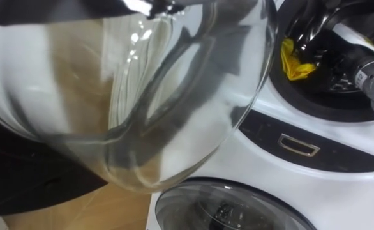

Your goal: Pick clothes from washing machine

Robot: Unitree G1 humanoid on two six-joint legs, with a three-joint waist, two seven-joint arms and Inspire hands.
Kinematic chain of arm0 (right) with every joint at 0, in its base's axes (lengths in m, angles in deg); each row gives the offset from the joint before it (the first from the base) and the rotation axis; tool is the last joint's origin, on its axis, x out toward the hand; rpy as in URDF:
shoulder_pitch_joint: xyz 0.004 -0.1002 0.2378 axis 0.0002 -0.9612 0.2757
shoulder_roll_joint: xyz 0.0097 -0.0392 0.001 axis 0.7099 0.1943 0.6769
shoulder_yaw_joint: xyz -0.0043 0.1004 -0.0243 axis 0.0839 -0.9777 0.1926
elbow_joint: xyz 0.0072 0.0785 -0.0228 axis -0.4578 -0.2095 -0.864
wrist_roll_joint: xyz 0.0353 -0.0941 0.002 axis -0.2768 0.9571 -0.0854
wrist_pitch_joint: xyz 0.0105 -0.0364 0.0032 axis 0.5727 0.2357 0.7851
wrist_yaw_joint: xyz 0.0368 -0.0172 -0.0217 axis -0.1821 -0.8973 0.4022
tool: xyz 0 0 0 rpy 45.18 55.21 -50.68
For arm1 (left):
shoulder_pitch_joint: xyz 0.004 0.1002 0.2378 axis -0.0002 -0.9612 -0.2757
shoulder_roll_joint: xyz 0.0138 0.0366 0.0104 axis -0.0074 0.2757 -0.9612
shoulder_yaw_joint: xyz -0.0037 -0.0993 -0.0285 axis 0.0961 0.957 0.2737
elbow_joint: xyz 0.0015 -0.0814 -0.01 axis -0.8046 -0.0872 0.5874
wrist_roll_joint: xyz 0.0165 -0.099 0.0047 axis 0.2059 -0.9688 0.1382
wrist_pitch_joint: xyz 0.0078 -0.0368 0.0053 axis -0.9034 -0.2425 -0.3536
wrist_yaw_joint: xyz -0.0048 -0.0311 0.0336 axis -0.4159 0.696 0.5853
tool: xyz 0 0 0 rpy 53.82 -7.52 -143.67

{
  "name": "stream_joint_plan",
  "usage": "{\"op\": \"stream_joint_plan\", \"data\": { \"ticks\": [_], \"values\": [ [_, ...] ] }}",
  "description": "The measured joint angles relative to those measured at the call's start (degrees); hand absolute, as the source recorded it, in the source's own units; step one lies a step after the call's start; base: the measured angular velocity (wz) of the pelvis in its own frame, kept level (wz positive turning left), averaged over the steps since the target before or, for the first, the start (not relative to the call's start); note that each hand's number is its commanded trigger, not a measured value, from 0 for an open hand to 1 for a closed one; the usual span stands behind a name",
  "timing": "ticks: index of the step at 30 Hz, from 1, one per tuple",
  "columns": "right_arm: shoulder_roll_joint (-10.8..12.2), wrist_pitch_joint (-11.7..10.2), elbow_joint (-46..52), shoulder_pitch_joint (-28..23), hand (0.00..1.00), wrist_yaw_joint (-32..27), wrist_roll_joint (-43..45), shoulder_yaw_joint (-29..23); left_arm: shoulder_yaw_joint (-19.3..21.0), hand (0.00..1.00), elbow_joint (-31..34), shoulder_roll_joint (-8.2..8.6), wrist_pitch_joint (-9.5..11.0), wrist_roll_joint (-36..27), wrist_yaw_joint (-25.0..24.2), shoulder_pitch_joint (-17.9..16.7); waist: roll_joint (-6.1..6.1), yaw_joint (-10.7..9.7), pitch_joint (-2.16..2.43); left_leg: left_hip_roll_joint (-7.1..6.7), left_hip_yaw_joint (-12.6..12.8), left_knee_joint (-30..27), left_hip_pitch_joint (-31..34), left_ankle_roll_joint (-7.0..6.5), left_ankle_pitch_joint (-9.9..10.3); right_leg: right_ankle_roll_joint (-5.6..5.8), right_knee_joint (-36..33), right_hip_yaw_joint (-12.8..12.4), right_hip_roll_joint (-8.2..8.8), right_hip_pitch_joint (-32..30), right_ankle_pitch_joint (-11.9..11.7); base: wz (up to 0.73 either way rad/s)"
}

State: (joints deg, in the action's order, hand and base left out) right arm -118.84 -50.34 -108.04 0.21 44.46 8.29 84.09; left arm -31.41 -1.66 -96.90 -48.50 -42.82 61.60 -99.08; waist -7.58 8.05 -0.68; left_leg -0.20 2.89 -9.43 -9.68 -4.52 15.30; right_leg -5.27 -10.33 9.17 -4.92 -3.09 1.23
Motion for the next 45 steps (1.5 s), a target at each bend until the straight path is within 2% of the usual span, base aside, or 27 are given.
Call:
{"op": "stream_joint_plan", "data": {
  "ticks": [3,6,9,10,13,15,17,20,22,25,28,35,39,42,45],
  "values": [
    [0.00,0.01,1.30,-0.16,1.00,-0.42,-1.47,-0.04,0.17,0.00,0.00,0.00,-0.01,-0.26,0.21,0.00,-0.03,-0.14,0.11,0.21,0.46,0.05,-0.02,0.12,0.07,-0.01,0.07,-0.90,-0.27,-0.06,0.00,-0.07],
    [-0.01,0.45,7.52,-1.49,1.00,-1.39,-3.05,-0.45,0.20,0.00,0.01,0.00,-0.05,-0.34,0.23,-0.32,0.38,-0.28,0.35,0.53,1.68,0.09,-0.01,0.29,0.15,-0.32,0.63,-1.23,-0.74,-0.26,-0.20,-0.14],
    [0.04,0.54,18.63,-7.54,1.00,-3.36,-3.76,-2.87,0.10,0.00,0.00,0.51,-0.07,-0.73,0.25,-0.28,1.64,-0.70,0.71,0.80,1.99,0.00,-0.04,0.35,0.17,-0.34,0.74,-1.42,-1.02,-0.26,-0.21,-0.03],
    [0.16,0.54,22.69,-10.06,1.00,-4.21,-4.62,-3.61,0.17,0.00,0.01,0.80,-0.06,-1.47,0.25,-0.27,2.30,-0.93,0.86,0.82,2.60,0.01,-0.26,0.35,0.17,-0.34,0.74,-2.31,-1.20,-0.26,-0.21,-0.26],
    [2.24,0.54,34.41,-18.25,1.00,-5.67,-5.77,-5.91,0.15,0.00,0.17,1.21,0.11,-1.47,0.32,-0.72,3.62,-1.04,1.30,0.83,4.46,0.03,-0.90,0.37,0.16,-0.38,0.66,-3.49,-1.44,-0.08,-0.19,-0.25],
    [4.31,0.54,41.49,-23.67,1.00,-6.63,-7.55,-7.16,0.25,0.00,0.12,1.32,0.62,-1.48,0.59,-1.07,3.91,-2.04,1.17,0.78,4.85,0.04,-1.05,0.37,0.16,-0.41,0.74,-4.10,-1.57,-0.05,-0.20,-0.13],
    [7.21,0.52,48.10,-30.36,1.00,-6.64,-8.26,-9.76,0.67,0.00,-0.03,2.40,1.28,-1.44,1.01,-1.09,4.16,-3.48,1.00,0.69,4.94,0.39,-1.21,0.36,0.17,-0.49,0.55,-4.16,-1.49,-0.05,-0.25,0.00],
    [9.22,0.52,52.18,-34.93,1.00,-5.32,-9.24,-10.41,0.67,0.00,-1.92,3.20,1.64,-1.31,2.61,-0.97,4.27,-4.82,0.89,0.74,5.80,1.27,-1.48,0.53,0.58,-0.67,0.53,-4.76,-1.83,-0.19,-0.39,-0.13],
    [9.37,0.52,53.94,-36.37,1.00,-4.18,-9.91,-10.91,0.69,0.00,-2.16,3.50,1.60,-1.31,3.88,-1.66,4.07,-4.95,1.00,0.95,6.71,1.01,-1.49,0.77,0.90,-0.90,0.51,-5.85,-2.32,-0.29,-0.58,-0.28],
    [9.37,0.35,56.88,-37.24,1.00,-3.82,-11.52,-11.36,0.75,0.00,-2.14,3.54,1.60,-1.31,4.25,-2.77,3.79,-6.23,1.07,1.16,7.39,0.80,-1.50,1.03,1.04,-1.01,0.55,-6.25,-2.66,-0.34,-0.64,-0.11],
    [9.38,-0.06,58.65,-37.72,1.00,-2.60,-11.85,-12.14,2.61,0.00,-2.15,3.60,1.72,-1.40,4.25,-3.34,3.62,-6.64,1.17,1.42,8.00,0.67,-1.61,1.35,1.22,-1.25,0.69,-7.08,-3.19,-0.37,-0.77,-0.12],
    [9.38,-0.12,61.53,-39.73,1.00,-0.14,-16.55,-16.47,5.02,0.00,-2.55,3.85,3.49,-1.50,4.25,-5.29,2.47,-7.57,1.22,1.63,8.77,0.96,-1.51,1.44,1.30,-1.34,0.59,-7.98,-3.68,-0.80,-0.77,-0.05],
    [9.15,-0.22,65.07,-40.32,1.00,0.09,-18.88,-20.04,7.49,0.00,-2.73,4.38,3.87,-1.48,4.25,-6.00,2.60,-8.00,1.18,1.70,8.92,1.13,-1.33,1.35,1.41,-1.34,0.59,-8.10,-3.81,-1.12,-0.77,-0.02],
    [8.60,-1.32,66.73,-40.57,1.00,0.08,-20.70,-23.12,9.29,0.00,-2.72,4.43,4.31,-1.44,4.25,-6.43,2.58,-8.18,1.20,1.90,9.21,1.14,-1.35,1.46,1.62,-1.34,0.63,-8.29,-4.12,-1.20,-0.77,-0.04],
    [8.49,-2.58,68.31,-41.18,1.00,0.08,-21.18,-24.72,9.58,0.00,-2.72,4.53,4.91,-1.38,4.25,-7.02,2.55,-9.38,1.23,2.00,9.49,1.12,-1.36,1.48,1.63,-1.37,0.63,-8.46,-4.28,-1.30,-0.75,-0.03]
  ]
}}
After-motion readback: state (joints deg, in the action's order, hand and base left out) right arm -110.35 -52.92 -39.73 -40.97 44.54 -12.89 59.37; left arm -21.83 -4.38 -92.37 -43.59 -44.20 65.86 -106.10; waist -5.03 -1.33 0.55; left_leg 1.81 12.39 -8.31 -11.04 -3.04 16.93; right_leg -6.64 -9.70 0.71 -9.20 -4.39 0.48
